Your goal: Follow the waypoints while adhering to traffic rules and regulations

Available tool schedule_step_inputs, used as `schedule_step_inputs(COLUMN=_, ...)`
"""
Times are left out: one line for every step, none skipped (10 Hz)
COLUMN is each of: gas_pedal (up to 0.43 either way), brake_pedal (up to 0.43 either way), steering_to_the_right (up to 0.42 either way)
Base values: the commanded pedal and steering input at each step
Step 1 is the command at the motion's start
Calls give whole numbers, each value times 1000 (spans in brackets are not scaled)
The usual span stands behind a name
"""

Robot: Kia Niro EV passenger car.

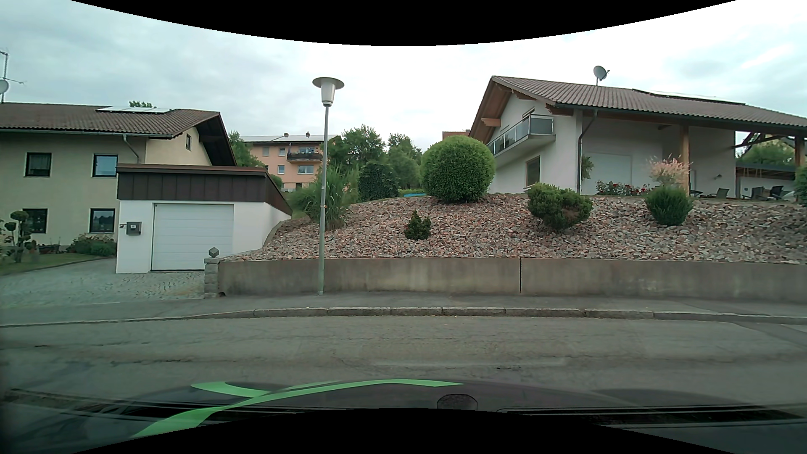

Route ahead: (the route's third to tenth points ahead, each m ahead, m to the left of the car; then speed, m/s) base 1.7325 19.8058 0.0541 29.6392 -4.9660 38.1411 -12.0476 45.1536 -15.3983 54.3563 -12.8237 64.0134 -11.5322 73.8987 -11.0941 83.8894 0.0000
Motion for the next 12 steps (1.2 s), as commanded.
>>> schedule_step_inputs(gas_pedal=0, brake_pedal=354, steering_to_the_right=325)
schedule_step_inputs(gas_pedal=0, brake_pedal=348, steering_to_the_right=323)
schedule_step_inputs(gas_pedal=0, brake_pedal=348, steering_to_the_right=322)
schedule_step_inputs(gas_pedal=0, brake_pedal=348, steering_to_the_right=322)
schedule_step_inputs(gas_pedal=0, brake_pedal=354, steering_to_the_right=321)
schedule_step_inputs(gas_pedal=0, brake_pedal=354, steering_to_the_right=321)
schedule_step_inputs(gas_pedal=0, brake_pedal=348, steering_to_the_right=320)
schedule_step_inputs(gas_pedal=0, brake_pedal=348, steering_to_the_right=319)
schedule_step_inputs(gas_pedal=0, brake_pedal=354, steering_to_the_right=319)
schedule_step_inputs(gas_pedal=0, brake_pedal=354, steering_to_the_right=320)
schedule_step_inputs(gas_pedal=0, brake_pedal=354, steering_to_the_right=320)
schedule_step_inputs(gas_pedal=0, brake_pedal=354, steering_to_the_right=319)
